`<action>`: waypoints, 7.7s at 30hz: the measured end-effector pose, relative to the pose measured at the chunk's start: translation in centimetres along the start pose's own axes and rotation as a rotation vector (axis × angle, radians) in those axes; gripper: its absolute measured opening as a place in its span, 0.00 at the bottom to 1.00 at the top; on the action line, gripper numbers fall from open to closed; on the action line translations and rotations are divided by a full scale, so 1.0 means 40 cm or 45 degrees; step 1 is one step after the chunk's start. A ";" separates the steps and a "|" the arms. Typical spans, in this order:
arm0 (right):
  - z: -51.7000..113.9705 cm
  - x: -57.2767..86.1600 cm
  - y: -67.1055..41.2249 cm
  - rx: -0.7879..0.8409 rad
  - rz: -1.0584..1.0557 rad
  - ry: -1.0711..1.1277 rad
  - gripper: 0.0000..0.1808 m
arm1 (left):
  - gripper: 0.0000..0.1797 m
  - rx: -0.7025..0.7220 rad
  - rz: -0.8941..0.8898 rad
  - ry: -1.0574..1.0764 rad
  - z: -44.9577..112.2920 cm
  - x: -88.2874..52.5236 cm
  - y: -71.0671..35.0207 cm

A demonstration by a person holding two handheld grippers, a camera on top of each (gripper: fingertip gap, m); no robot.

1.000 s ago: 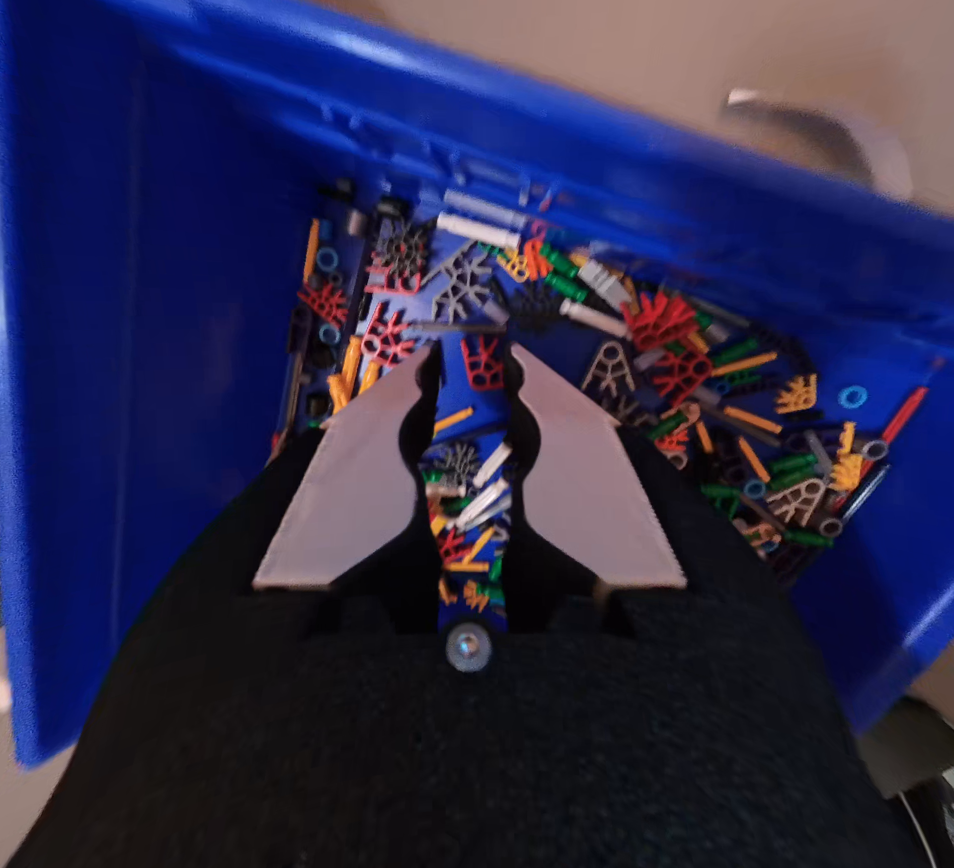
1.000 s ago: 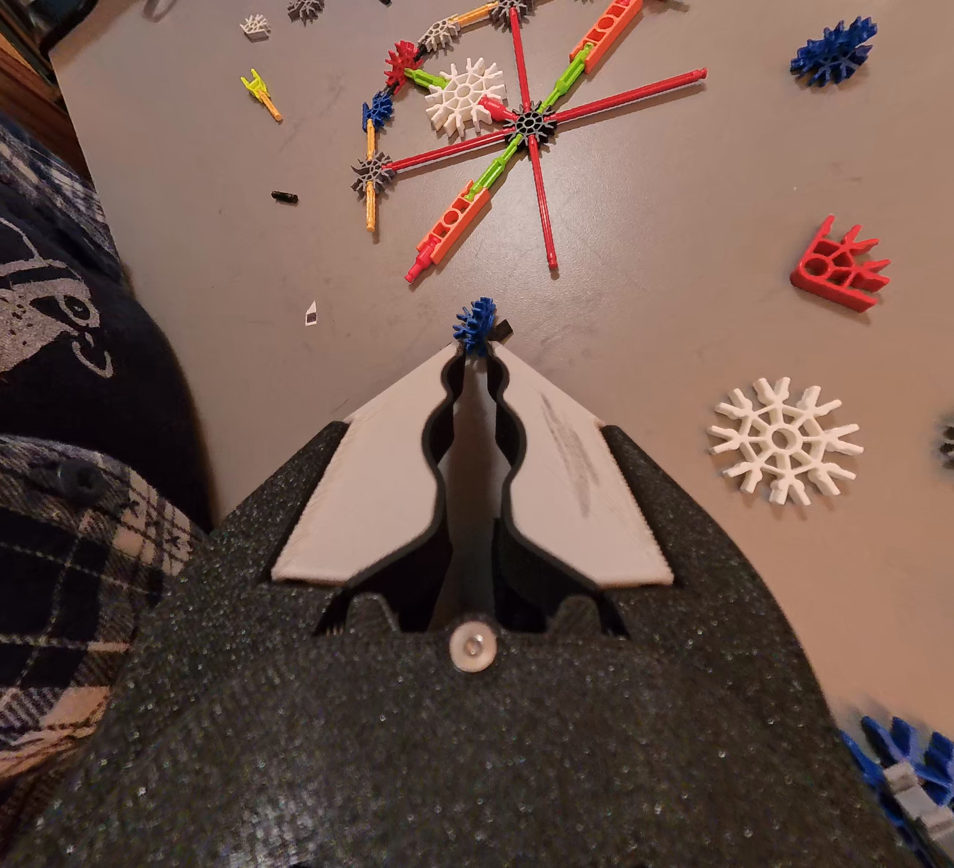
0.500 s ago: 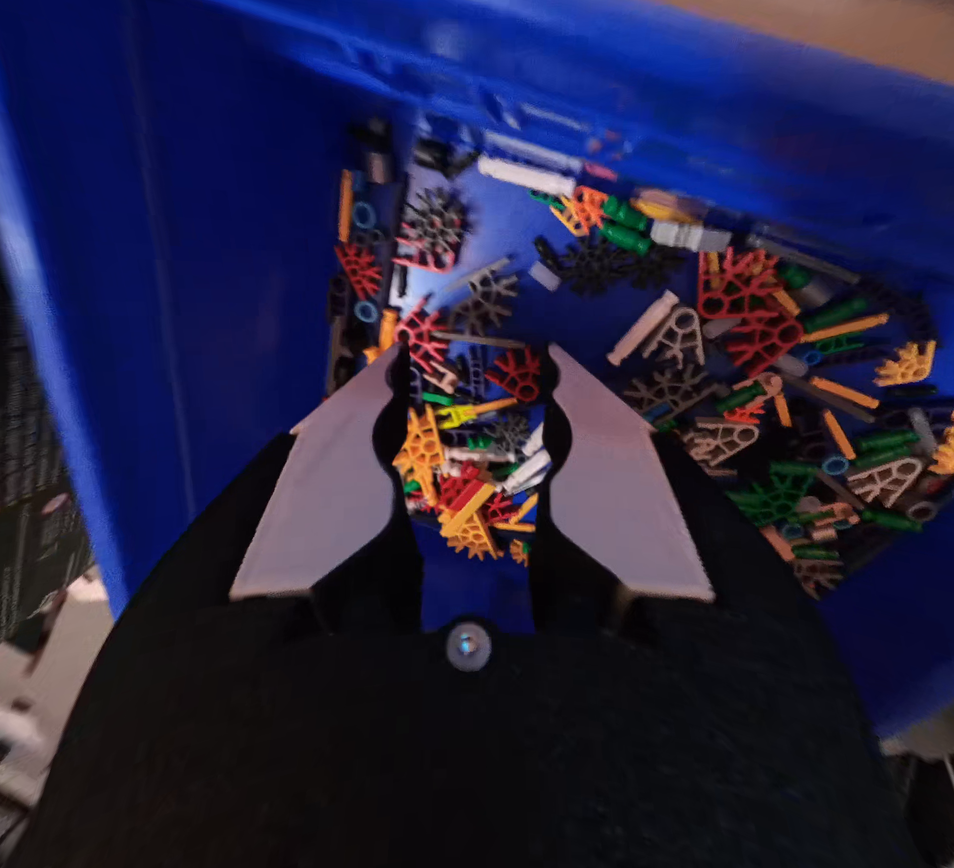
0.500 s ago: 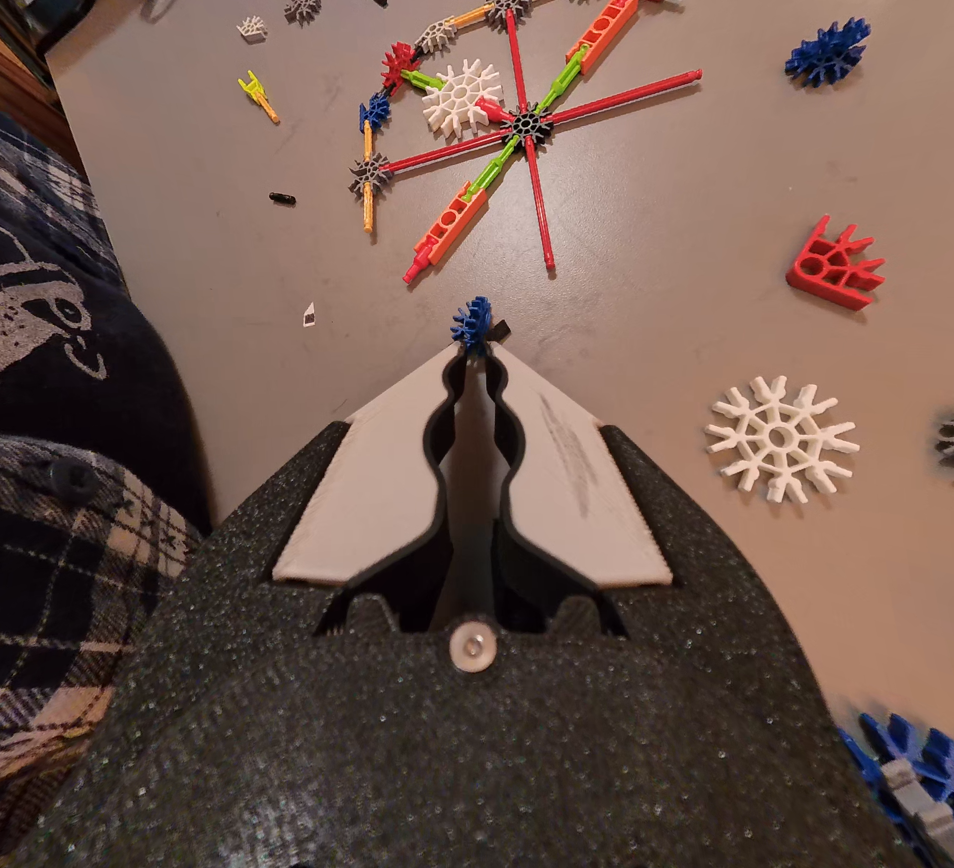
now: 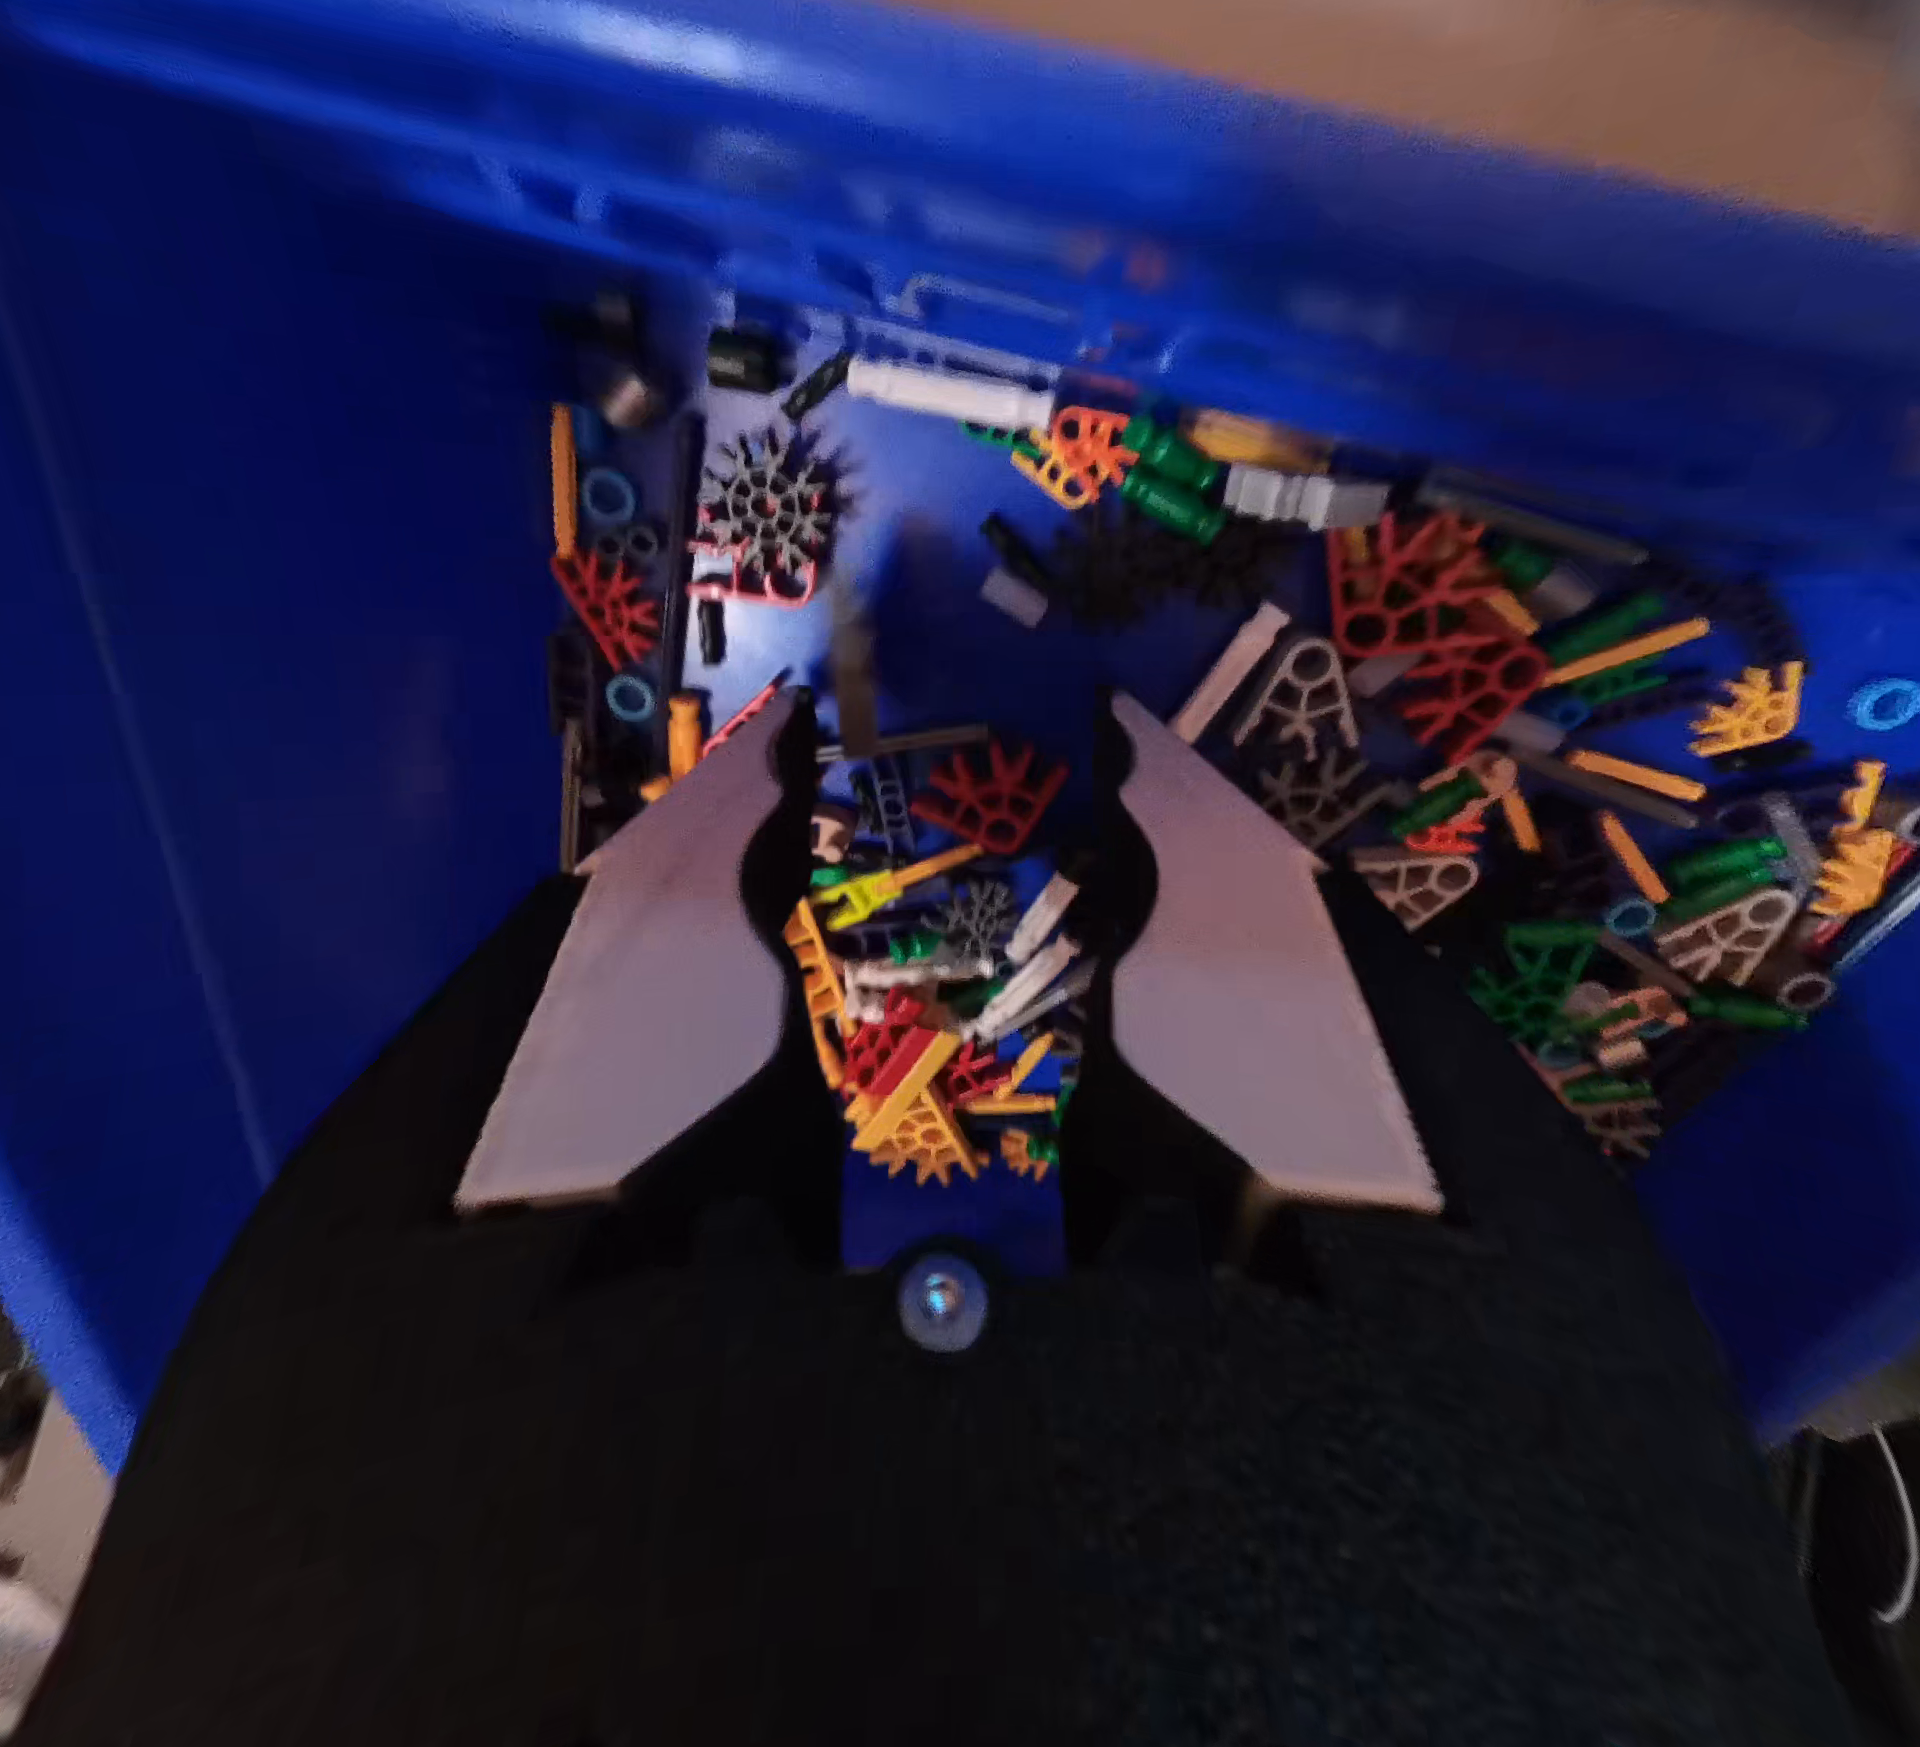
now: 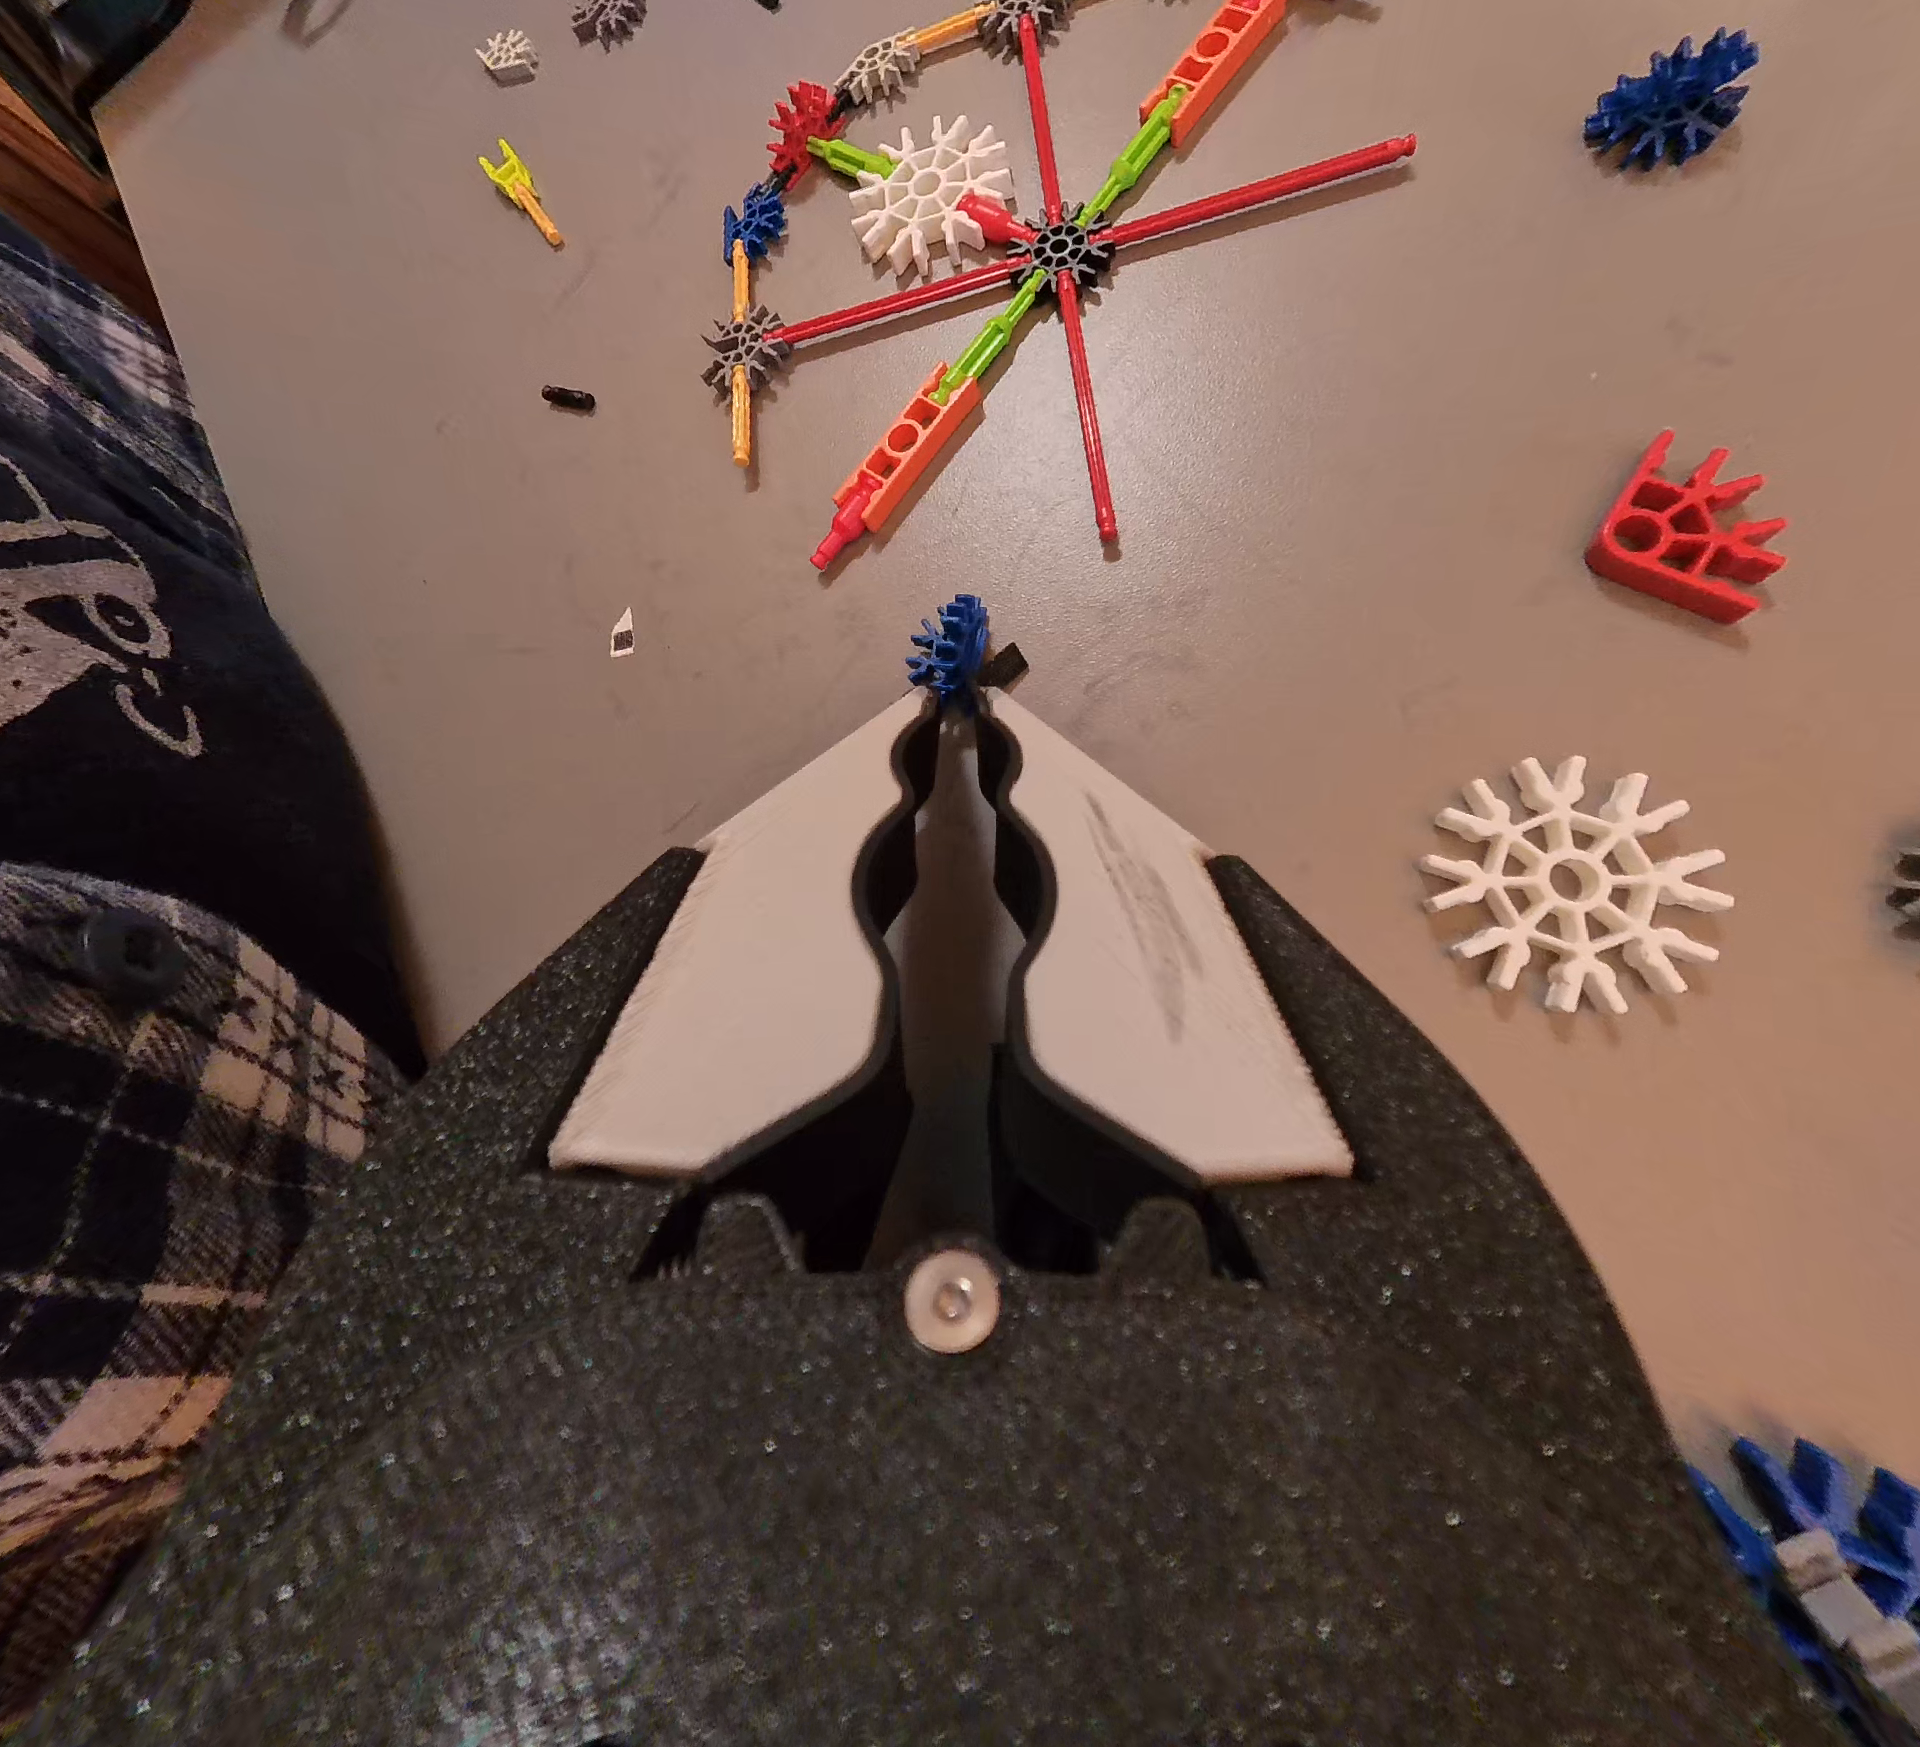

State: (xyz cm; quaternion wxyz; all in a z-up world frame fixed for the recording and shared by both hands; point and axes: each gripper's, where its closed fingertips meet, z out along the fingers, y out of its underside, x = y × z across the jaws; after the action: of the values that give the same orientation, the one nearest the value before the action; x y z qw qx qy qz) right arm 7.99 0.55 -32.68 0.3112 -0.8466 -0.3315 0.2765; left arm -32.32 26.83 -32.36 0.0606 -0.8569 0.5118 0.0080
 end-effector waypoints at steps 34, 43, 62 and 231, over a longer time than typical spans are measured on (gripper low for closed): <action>0.005 -0.001 -0.010 0.021 -0.003 -0.003 0.03 | 0.20 0.067 -0.101 -0.030 -0.063 -0.023 0.077; 0.009 0.000 -0.016 0.032 -0.006 -0.001 0.03 | 0.21 0.046 -0.080 0.006 -0.078 0.006 0.097; 0.015 -0.001 -0.028 0.059 -0.012 -0.004 0.03 | 0.21 -0.109 0.081 0.114 -0.032 0.102 0.110; -0.068 -0.025 -0.046 0.247 0.000 -0.120 0.08 | 0.05 0.692 -0.302 0.085 -0.059 0.674 -0.191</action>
State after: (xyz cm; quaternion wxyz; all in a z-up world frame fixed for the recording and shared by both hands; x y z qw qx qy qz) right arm 8.47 -0.04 -29.34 0.3758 -0.7986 -0.3176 0.3467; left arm -12.89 6.52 -31.31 0.2714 -0.8630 0.3931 -0.1646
